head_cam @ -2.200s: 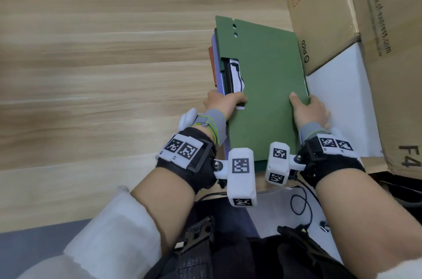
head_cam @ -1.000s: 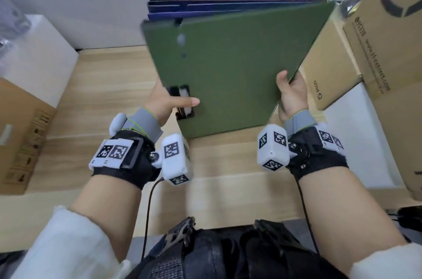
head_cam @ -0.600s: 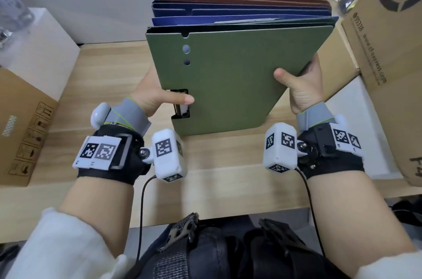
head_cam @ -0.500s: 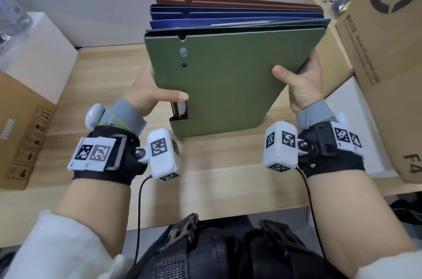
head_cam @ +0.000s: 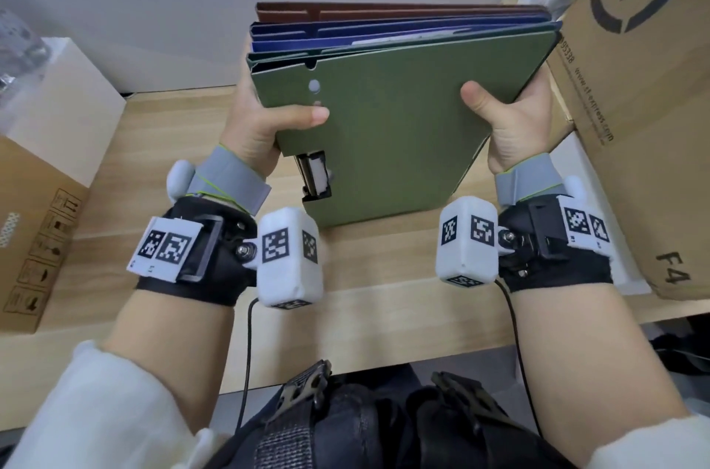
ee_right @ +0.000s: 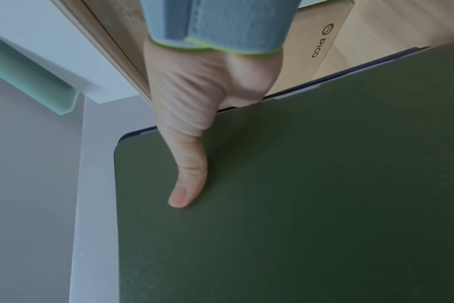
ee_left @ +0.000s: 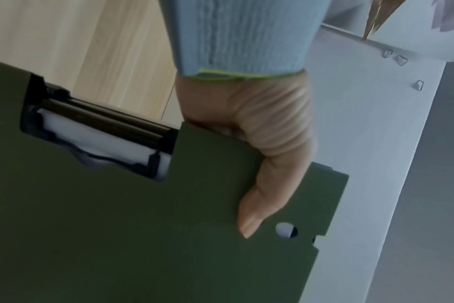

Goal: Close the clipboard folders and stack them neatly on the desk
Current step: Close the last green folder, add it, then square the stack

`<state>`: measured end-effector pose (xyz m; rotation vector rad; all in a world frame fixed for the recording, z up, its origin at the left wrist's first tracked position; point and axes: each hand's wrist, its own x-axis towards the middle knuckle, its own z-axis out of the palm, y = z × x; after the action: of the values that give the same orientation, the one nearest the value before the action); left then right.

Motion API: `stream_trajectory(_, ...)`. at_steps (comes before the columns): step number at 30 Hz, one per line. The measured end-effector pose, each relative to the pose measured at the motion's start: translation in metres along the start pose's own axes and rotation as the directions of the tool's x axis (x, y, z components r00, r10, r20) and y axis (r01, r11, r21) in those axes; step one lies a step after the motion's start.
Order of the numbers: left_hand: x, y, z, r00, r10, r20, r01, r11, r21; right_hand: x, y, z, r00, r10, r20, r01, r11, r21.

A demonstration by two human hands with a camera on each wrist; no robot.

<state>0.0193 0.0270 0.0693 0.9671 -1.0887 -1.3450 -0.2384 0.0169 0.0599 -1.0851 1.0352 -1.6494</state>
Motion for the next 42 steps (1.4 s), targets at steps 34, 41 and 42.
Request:
stream_trajectory(34, -0.001, -0.157, -0.055, 0.825, -0.565, -0.033, 0.501, 0.702, 0.506, -0.016, 0.109, -0.056, 0.869, 0.489, 0.067, -0.482, 0.87, -0.101)
stream_trajectory(41, 0.015, -0.174, -0.045, 0.873, -0.476, -0.107, 0.424, 0.632, 0.648, -0.022, 0.134, -0.058, 0.815, 0.576, -0.066, -0.574, 0.786, -0.228)
stream_trajectory(42, 0.016, -0.176, -0.045, 0.88, -0.458, -0.123, 0.426, 0.649, 0.631, -0.02, 0.134, -0.057, 0.815, 0.573, -0.081, -0.575, 0.785, -0.231)
